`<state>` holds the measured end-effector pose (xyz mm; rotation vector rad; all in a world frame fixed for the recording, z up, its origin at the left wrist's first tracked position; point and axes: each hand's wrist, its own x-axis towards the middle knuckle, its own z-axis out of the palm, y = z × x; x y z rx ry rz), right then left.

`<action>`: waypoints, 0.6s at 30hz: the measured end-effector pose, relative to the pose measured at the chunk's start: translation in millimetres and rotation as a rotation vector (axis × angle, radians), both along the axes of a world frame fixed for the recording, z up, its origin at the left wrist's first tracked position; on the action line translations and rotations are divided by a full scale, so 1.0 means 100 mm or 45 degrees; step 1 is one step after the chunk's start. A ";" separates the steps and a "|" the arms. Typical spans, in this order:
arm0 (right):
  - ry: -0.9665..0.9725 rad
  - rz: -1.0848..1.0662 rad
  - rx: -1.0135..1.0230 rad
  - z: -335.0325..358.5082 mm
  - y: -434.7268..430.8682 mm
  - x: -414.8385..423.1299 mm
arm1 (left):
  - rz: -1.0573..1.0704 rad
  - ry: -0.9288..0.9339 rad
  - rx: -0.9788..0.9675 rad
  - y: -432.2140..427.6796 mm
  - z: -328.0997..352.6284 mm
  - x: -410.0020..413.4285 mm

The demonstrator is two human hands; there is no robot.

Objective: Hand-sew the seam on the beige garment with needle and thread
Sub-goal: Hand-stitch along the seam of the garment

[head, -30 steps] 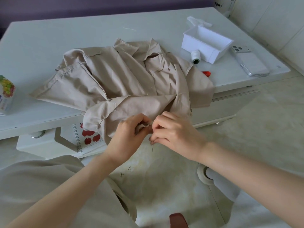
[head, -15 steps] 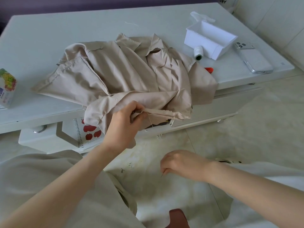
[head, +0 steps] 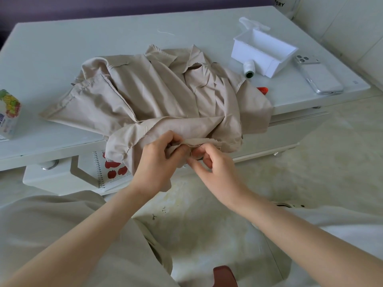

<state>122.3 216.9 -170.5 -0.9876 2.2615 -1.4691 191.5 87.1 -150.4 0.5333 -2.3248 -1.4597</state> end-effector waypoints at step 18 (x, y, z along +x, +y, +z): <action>-0.040 0.370 0.755 -0.54 0.40 0.05 | 0.073 0.066 -0.010 -0.08 -0.01 -0.10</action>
